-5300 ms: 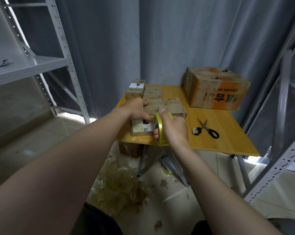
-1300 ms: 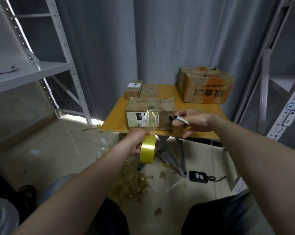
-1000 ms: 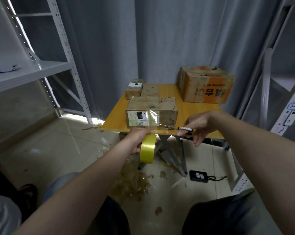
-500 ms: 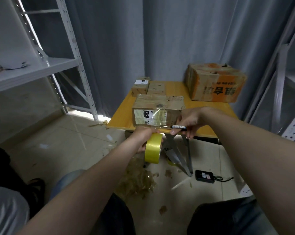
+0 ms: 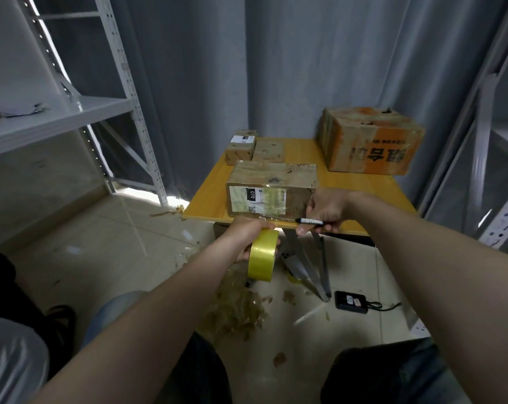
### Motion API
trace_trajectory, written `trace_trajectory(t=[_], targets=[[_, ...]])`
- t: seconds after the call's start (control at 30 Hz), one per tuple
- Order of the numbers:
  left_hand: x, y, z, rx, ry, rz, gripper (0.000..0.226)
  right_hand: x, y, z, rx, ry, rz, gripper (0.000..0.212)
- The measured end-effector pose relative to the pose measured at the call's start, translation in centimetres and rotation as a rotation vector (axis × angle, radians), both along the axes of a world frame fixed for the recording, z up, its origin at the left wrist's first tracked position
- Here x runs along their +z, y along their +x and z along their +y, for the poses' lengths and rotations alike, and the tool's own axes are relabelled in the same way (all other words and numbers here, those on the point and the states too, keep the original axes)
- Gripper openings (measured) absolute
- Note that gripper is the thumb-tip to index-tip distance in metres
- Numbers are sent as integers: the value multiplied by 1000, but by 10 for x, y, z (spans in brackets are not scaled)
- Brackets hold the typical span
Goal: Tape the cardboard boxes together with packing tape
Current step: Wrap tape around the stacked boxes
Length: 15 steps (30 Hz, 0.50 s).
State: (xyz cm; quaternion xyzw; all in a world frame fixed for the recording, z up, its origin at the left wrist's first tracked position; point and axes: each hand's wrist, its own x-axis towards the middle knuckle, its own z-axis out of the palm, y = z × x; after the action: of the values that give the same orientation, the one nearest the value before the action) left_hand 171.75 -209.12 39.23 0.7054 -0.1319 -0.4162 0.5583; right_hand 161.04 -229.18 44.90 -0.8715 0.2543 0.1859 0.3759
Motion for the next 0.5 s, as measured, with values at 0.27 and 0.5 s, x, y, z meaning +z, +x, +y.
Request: trace_trajectory(t=[0.27,0.5], targets=[[-20,2,5,-77,110,7,23,-16,1,10,-20,-83,41,35],[-24,0,10,-140,218,-21,20,-14,0,22,-52,-245,-464,42]])
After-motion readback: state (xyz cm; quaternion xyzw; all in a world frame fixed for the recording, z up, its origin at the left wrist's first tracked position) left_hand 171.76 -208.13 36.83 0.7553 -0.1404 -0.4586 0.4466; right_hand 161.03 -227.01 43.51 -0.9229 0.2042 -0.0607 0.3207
